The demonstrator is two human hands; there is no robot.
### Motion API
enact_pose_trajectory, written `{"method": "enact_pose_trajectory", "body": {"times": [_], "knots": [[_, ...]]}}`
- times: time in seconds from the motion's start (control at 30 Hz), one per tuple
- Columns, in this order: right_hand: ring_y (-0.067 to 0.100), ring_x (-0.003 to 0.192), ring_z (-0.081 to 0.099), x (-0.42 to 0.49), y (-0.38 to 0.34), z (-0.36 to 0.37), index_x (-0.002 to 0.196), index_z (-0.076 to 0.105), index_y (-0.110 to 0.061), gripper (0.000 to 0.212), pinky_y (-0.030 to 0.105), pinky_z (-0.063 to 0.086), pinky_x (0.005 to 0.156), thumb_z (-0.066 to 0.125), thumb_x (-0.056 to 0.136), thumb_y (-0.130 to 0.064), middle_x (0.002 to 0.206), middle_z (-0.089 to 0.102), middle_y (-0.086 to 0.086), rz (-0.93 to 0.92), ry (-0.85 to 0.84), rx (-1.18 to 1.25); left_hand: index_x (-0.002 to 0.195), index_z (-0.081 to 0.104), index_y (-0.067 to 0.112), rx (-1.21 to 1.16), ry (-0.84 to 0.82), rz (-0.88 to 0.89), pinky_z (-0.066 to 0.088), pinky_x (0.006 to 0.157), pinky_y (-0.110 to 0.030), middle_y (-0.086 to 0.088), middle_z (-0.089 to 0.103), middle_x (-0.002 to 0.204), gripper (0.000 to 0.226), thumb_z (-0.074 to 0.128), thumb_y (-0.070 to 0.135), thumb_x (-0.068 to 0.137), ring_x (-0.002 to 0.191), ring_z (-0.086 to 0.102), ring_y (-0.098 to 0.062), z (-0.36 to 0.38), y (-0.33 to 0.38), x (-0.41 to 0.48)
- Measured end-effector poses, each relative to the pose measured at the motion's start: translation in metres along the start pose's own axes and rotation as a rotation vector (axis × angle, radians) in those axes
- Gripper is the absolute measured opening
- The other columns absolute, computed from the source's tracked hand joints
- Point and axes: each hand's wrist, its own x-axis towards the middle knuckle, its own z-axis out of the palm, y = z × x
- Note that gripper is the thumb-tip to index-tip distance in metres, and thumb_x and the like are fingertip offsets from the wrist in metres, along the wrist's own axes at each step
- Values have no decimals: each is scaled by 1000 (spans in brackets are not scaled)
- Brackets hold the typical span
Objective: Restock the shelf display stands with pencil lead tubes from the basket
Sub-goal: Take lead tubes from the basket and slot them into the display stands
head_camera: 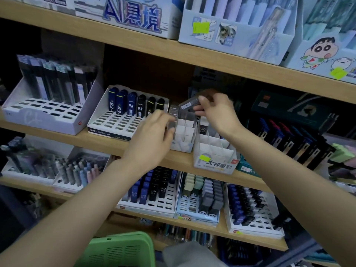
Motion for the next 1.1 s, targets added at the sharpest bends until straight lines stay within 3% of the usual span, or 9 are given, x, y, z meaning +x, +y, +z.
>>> {"method": "enact_pose_trajectory", "body": {"times": [0.27,0.4,0.5,0.73,0.87,0.97,1.03,1.1], "knots": [[23,87,62,18,-1,6,94,61,-11,21,40,51,85,47,99,-26,92,65,9,-141,-117,-479,134,45,13,131,-43,97,27,107,-31,1,43,137,39,46,12,95,128,37,-15,2,-4,-7],[16,81,53,18,-5,6,100,57,-15,15,28,43,73,47,99,-27,88,55,2,-229,-153,-567,136,44,14,147,-59,121,27,106,-30,1,44,137,41,46,13,95,126,38,-15,2,-5,-7],[14,84,51,22,-8,5,105,57,-17,14,24,37,72,48,98,-26,90,54,-1,-269,-175,-572,136,44,14,146,-54,130,27,106,-29,1,44,136,42,47,12,95,126,38,-15,3,-5,-7],[12,81,62,29,-1,7,111,60,-13,19,29,52,83,48,99,-21,91,64,3,-139,-263,-478,138,42,14,144,-59,125,27,107,-29,1,42,138,44,47,14,95,127,36,-14,5,-5,-6],[23,95,62,33,-3,6,116,61,-9,24,37,51,90,46,99,-15,106,64,10,-137,-250,-539,139,41,14,145,-58,128,26,107,-28,2,41,138,44,47,15,95,127,35,-12,6,-6,-5],[19,102,61,28,-4,11,116,62,-11,24,33,48,93,48,99,-20,111,63,6,-146,-311,-548,139,40,14,134,-60,130,26,107,-26,1,40,137,45,47,15,95,126,34,-12,6,-6,-5],[13,95,61,27,-1,12,116,61,-13,22,29,50,91,54,96,-18,102,63,-1,-124,-352,-483,140,39,14,125,-64,127,25,106,-24,2,38,138,45,47,15,96,127,33,-11,7,-6,-5],[8,83,59,28,0,14,110,58,-14,19,22,51,77,60,92,-17,87,60,-5,-103,-361,-460,140,38,14,126,-63,125,26,106,-24,2,37,139,45,47,16,96,127,32,-11,7,-7,-5]]}}
